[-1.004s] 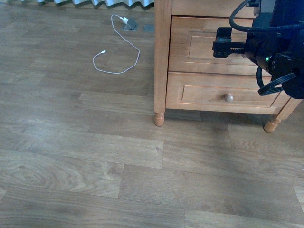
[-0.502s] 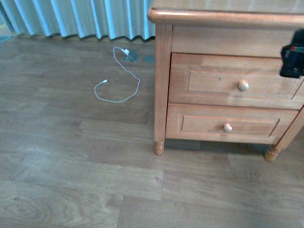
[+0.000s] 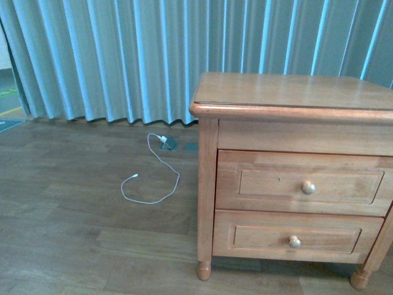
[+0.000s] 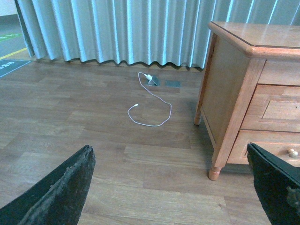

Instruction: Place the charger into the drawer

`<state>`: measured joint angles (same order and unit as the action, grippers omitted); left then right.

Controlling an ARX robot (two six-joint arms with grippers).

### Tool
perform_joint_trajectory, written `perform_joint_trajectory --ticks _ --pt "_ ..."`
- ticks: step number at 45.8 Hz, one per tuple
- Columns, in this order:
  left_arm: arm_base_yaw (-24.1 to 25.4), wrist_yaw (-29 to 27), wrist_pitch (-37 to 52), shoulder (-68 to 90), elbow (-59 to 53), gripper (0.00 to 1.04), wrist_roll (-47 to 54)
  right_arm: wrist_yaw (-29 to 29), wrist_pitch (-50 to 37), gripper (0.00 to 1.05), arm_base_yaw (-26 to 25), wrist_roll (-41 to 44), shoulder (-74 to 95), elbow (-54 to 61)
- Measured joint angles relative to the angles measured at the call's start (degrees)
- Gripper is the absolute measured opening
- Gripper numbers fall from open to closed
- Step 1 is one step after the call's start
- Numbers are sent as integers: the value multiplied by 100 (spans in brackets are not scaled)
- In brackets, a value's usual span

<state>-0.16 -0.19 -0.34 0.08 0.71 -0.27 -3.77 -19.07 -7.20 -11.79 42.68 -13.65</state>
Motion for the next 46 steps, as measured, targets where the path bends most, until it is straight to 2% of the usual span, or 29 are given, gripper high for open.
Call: perform_joint_trajectory --ticks 9,11,13,18,20,22,28,46 --pt "0 2 0 0 0 99 0 -76 -101 95 -13 7 0 31" --pt "0 0 0 0 -2 99 0 -262 -901 85 -20 417 7 304" --pt "0 0 0 0 0 99 0 -258 -1274 74 28 743 -107 511" --pt "0 0 0 0 0 99 0 -81 -1193 50 232 1036 -522 756" --pt "0 0 0 0 0 99 0 330 -1080 39 509 1075 -704 846" --pt "0 0 0 0 0 99 0 348 -1010 32 627 1099 -824 896" --pt "0 2 0 0 0 99 0 369 -688 1 697 1152 -1322 1040" --pt "0 -2 0 0 0 99 0 372 -96 2 702 1163 -2275 1338"
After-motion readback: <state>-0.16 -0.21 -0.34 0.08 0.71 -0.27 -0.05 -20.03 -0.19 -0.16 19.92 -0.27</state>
